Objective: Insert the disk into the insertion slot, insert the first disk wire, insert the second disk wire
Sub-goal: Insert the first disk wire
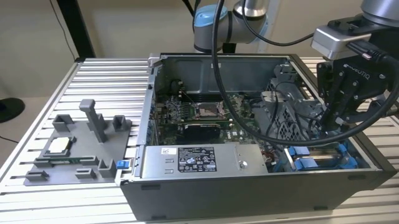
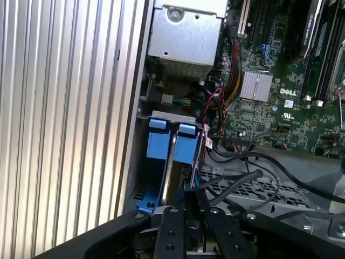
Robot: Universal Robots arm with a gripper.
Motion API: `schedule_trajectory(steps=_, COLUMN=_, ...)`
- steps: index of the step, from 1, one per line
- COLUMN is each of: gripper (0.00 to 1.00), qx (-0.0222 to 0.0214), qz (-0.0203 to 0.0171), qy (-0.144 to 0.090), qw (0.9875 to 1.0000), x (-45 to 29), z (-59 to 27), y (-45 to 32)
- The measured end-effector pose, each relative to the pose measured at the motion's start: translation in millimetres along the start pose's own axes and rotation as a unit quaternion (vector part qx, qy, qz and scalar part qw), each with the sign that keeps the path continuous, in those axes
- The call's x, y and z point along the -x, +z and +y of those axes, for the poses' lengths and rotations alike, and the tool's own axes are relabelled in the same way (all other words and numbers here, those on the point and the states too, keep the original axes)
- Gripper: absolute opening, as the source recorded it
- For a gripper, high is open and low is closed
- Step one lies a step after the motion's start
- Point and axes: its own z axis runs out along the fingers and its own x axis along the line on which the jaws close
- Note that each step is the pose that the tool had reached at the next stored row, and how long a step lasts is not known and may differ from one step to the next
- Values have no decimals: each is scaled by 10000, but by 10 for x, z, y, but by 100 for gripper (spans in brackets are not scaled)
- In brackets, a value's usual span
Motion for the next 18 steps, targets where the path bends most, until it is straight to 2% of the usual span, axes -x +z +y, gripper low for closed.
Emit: schedule_trajectory(steps=18, gripper=0, qx=0, qz=-1, qy=0, qw=10000, x=1, z=2, y=52)
